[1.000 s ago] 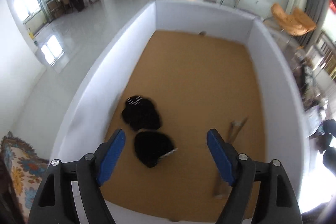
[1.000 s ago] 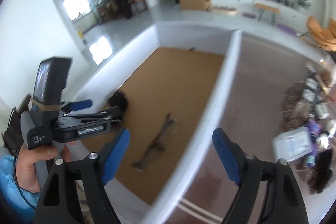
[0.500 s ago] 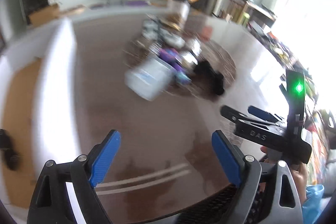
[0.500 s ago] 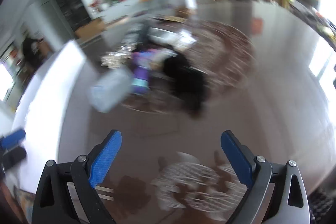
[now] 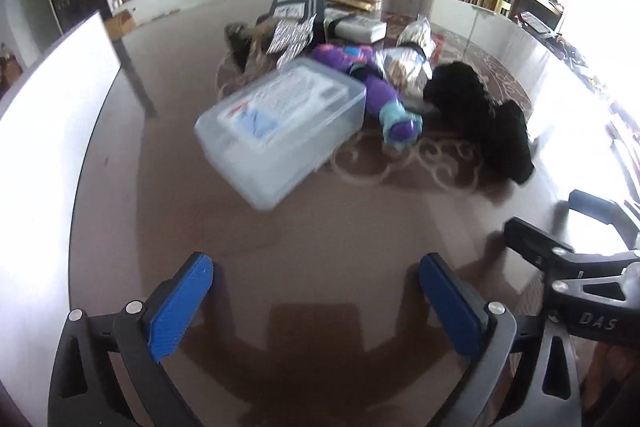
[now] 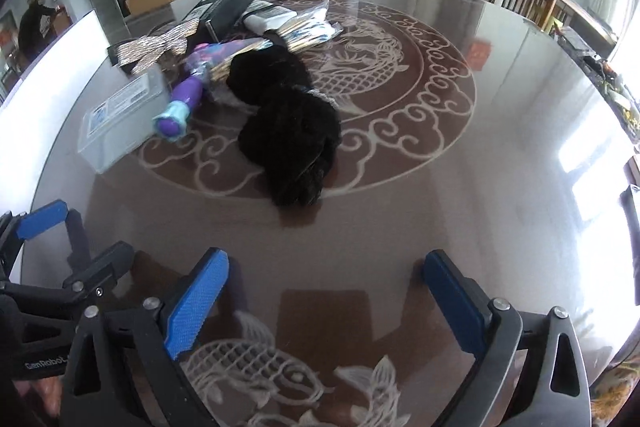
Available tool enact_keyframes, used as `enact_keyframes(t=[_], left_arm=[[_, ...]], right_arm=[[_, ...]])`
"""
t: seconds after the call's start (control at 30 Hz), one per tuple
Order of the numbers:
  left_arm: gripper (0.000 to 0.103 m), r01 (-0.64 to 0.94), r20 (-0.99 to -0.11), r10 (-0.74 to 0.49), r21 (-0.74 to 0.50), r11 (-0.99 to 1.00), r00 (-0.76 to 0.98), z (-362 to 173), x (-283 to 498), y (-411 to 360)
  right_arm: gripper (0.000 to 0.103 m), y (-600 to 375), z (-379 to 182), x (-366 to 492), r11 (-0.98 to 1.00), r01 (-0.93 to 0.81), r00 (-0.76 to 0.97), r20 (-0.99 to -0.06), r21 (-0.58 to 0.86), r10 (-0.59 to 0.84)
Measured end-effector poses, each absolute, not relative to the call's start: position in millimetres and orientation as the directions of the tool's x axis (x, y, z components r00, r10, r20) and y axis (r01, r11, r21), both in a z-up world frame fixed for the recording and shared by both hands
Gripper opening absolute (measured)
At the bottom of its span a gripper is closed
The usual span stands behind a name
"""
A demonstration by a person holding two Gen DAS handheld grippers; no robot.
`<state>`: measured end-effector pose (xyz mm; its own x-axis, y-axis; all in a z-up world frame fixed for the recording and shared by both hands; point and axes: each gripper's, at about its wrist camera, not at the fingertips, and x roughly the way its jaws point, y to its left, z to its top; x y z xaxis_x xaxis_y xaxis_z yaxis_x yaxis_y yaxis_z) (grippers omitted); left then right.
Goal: Organize objects
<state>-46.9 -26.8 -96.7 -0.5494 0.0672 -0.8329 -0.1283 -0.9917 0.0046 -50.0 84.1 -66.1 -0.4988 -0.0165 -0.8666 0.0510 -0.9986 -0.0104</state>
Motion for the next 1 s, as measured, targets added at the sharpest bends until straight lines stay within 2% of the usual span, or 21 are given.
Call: enact_keyframes(t=[0.17, 1.0], left_arm=[[0.103, -0.088, -0.811, 0.047, 0.005, -0.996, -0.583, -99.1, -66.1, -30.2], [0.103, -0.080, -0.811, 0.047, 0.000, -0.997, -0.583, -95.4, -67.4, -35.0]], right_arm=[[0.103, 100.1, -67.6, -56.4, -1.000, -0.015, -0.531, -0.847, -0.009, 0.016], [0.103, 97.9, -69.8, -56.7, -1.000, -0.029, -0.557, -0.830, -0.013, 0.027]])
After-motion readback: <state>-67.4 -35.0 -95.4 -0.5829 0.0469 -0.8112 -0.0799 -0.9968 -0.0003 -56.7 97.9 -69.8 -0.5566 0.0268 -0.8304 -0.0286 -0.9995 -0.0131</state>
